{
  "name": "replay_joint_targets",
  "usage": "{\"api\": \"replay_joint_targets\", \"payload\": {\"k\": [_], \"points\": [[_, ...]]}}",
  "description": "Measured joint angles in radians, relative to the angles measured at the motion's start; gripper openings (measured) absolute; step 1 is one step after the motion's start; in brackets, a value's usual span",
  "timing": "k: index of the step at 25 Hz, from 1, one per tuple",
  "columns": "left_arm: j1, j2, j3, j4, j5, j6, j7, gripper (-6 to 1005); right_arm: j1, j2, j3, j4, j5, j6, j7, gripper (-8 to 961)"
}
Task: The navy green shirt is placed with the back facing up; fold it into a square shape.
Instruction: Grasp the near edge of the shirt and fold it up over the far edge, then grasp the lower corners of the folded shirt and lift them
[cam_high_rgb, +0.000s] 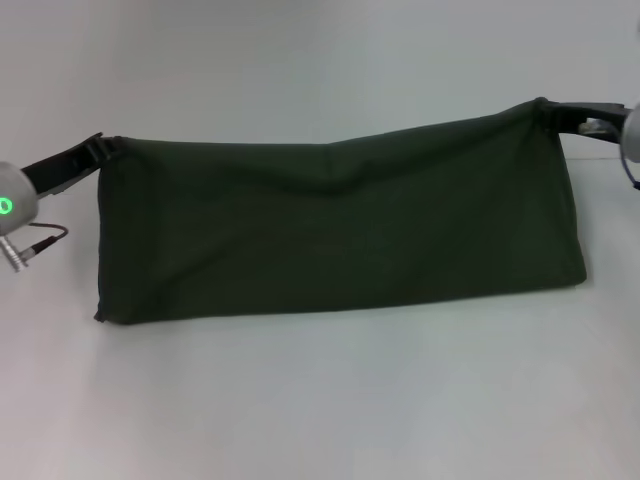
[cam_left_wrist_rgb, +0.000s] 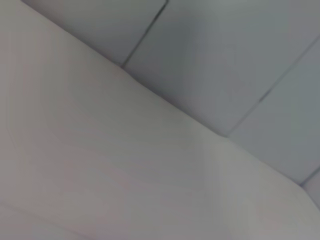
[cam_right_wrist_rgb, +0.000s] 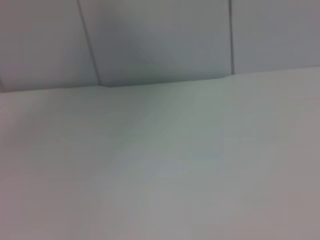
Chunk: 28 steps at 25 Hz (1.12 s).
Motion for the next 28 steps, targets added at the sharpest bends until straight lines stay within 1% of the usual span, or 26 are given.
{"api": "replay_joint_targets", "payload": {"k": [3, 6, 8, 11, 13, 16, 19, 21, 22, 24, 25, 27, 28], "points": [[-0.019, -0.007, 0.000, -0.034, -0.026, -0.067, 0.042, 51, 0.021, 0.008, -0.013, 0.030, 0.000, 0.066, 0.001, 157], [-0.032, -0.018, 0.000, -0.051, -0.052, -0.137, 0.076, 56, 0.039, 0.011, -0.017, 0.065, 0.000, 0.130, 0.005, 166], [-0.035, -0.032, 0.000, -0.058, -0.102, -0.176, 0.119, 59, 0.044, 0.015, -0.017, 0.074, 0.000, 0.162, 0.007, 172], [-0.035, -0.046, 0.000, -0.062, -0.164, -0.203, 0.174, 64, 0.045, 0.017, -0.018, 0.076, 0.000, 0.171, 0.008, 180], [-0.034, -0.052, 0.000, -0.066, -0.184, -0.230, 0.187, 67, 0.042, 0.017, -0.018, 0.078, 0.000, 0.172, 0.008, 186], [-0.035, -0.053, 0.009, -0.079, -0.187, -0.256, 0.189, 72, 0.033, 0.012, -0.018, 0.079, 0.000, 0.166, 0.009, 195], [-0.034, -0.045, 0.016, -0.086, -0.184, -0.259, 0.190, 77, 0.023, 0.008, -0.018, 0.079, 0.000, 0.160, 0.009, 204], [-0.024, -0.036, 0.016, -0.083, -0.185, -0.245, 0.186, 282, 0.013, 0.007, -0.018, 0.072, 0.000, 0.150, 0.009, 305], [-0.019, -0.030, 0.016, -0.080, -0.186, -0.233, 0.183, 315, 0.006, 0.007, -0.016, 0.063, 0.000, 0.135, 0.009, 356], [-0.004, -0.015, 0.016, -0.080, -0.185, -0.171, 0.176, 381, -0.017, 0.006, -0.009, 0.028, 0.001, 0.086, 0.009, 457], [0.013, -0.004, 0.016, -0.076, -0.185, -0.091, 0.170, 415, -0.031, 0.005, -0.008, 0.006, 0.010, 0.049, 0.009, 509], [0.036, 0.005, 0.016, -0.060, -0.183, 0.035, 0.159, 481, -0.073, 0.003, -0.006, -0.052, 0.042, -0.044, 0.005, 613], [0.049, 0.008, 0.019, -0.045, -0.180, 0.101, 0.150, 529, -0.097, 0.000, -0.007, -0.078, 0.062, -0.106, 0.003, 619]]}}
